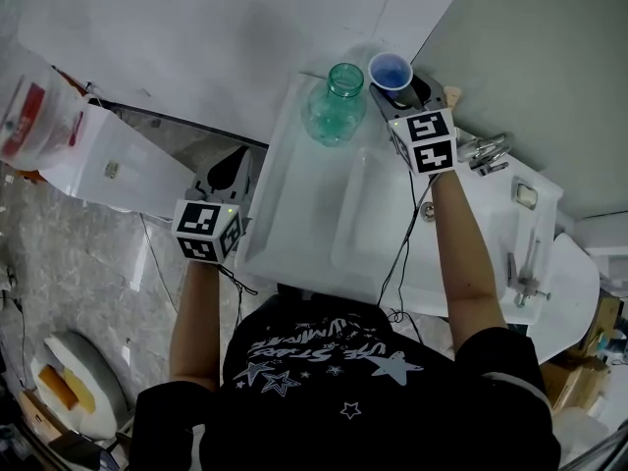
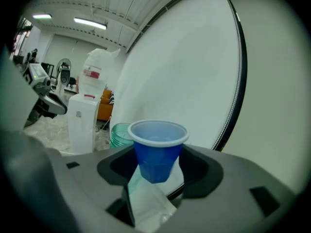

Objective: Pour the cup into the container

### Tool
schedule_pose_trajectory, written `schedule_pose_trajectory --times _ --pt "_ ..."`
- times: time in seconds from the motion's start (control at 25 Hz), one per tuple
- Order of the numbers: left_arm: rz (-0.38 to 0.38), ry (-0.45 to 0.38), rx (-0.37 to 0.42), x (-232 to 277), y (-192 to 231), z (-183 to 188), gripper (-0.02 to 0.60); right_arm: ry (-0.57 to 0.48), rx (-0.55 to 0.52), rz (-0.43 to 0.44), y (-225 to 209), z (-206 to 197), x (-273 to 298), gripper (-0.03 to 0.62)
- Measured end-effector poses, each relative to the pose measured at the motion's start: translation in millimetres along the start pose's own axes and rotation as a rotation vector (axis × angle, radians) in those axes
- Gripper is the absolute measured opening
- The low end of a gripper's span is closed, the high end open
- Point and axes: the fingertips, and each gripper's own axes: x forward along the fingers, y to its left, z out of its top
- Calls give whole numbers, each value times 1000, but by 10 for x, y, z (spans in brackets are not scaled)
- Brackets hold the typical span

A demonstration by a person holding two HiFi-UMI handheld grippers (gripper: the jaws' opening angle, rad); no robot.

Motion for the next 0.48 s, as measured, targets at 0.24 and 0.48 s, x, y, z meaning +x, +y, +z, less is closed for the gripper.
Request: schedule_pose_trajectory --times 0.24,0.48 --pt "16 4 -15 -68 76 -66 12 53 -127 -7 12 74 100 265" --pt "33 13 -27 -122 144 -140 12 90 -260 -44 10 86 155 267"
